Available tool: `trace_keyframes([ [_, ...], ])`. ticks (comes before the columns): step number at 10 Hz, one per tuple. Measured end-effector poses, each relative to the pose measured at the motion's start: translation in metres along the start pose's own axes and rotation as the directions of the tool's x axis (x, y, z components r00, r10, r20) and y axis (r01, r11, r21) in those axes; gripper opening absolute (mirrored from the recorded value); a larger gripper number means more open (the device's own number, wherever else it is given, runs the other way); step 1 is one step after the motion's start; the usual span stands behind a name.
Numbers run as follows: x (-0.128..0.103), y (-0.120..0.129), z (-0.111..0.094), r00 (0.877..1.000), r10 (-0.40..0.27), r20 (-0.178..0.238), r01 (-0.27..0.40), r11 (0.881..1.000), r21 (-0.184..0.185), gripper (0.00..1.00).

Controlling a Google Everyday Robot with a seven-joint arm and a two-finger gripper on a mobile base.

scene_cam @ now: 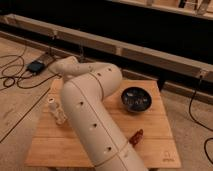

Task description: Place the eraser on the white sponge

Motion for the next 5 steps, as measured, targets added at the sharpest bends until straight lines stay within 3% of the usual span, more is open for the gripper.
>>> trace_keyframes([
  [4,0.001,0.003,-0.019,1.0,-0.017,-0.003,0.017,0.999,-0.037,0.01],
  [5,0.0,0.003,-0.025,1.0,-0.028,0.001,0.028,0.999,-0.045,0.0],
])
